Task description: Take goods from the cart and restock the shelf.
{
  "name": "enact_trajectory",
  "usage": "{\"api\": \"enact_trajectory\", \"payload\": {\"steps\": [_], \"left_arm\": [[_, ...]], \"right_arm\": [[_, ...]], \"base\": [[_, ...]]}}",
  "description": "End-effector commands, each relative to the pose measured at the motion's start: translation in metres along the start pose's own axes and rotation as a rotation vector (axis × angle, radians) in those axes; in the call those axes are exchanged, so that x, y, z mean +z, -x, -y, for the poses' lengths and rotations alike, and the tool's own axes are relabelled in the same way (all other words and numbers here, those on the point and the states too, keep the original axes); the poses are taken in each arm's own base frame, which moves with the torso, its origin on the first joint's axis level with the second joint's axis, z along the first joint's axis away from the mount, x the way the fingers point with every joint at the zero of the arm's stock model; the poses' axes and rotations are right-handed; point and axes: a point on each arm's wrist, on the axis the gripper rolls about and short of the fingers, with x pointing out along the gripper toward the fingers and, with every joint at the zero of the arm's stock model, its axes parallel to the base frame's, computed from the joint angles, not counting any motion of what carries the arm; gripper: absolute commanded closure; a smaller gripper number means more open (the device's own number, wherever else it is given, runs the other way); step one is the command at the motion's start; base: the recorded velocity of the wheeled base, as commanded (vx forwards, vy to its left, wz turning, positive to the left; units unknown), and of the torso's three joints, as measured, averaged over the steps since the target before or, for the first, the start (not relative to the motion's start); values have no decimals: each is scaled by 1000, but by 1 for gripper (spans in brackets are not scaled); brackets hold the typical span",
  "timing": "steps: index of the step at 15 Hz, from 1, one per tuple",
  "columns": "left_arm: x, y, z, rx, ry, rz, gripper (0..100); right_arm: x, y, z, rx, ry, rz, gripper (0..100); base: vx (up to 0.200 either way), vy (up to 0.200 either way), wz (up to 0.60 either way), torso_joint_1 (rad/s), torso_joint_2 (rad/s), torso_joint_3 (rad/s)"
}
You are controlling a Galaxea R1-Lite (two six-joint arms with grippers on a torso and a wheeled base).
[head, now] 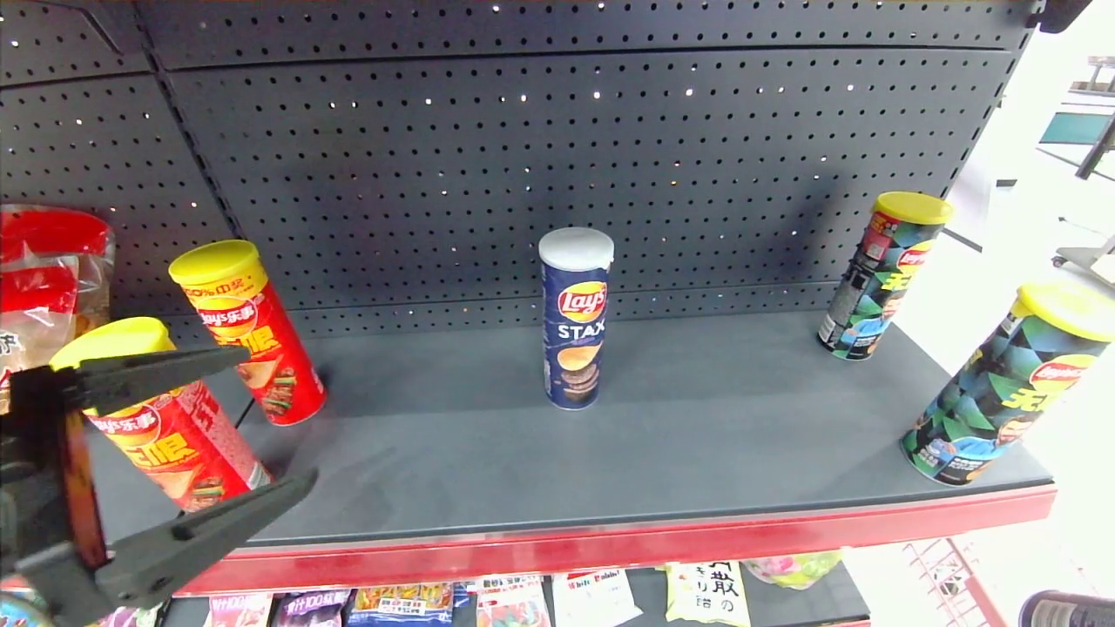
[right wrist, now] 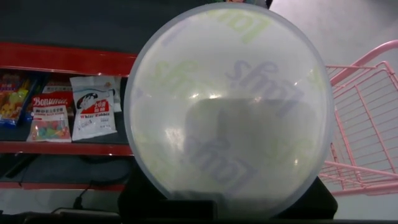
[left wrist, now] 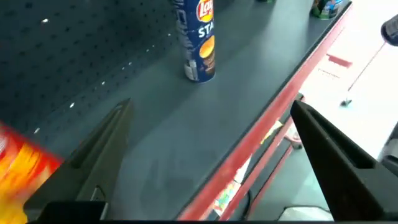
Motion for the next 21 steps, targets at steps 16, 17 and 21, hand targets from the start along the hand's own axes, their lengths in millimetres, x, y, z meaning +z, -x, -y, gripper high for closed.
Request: {"api": "enact_trajectory", "payload": {"steps": [16, 17, 21], "left_arm": [[11, -207, -24, -60, -1, -143, 0], [12, -212, -23, -62, -7, -124, 0], [9, -220, -20, -72, -5, -123, 0]], "right_arm": [[2, -5, 0, -5, 21, -34, 100], [2, -5, 0, -5, 21, -36, 100], [2, -5, 0, -7, 21, -34, 100]], "base": [[0, 0, 0, 0, 0, 0], [0, 0, 0, 0, 0, 0], [0, 0, 0, 0, 0, 0]]}}
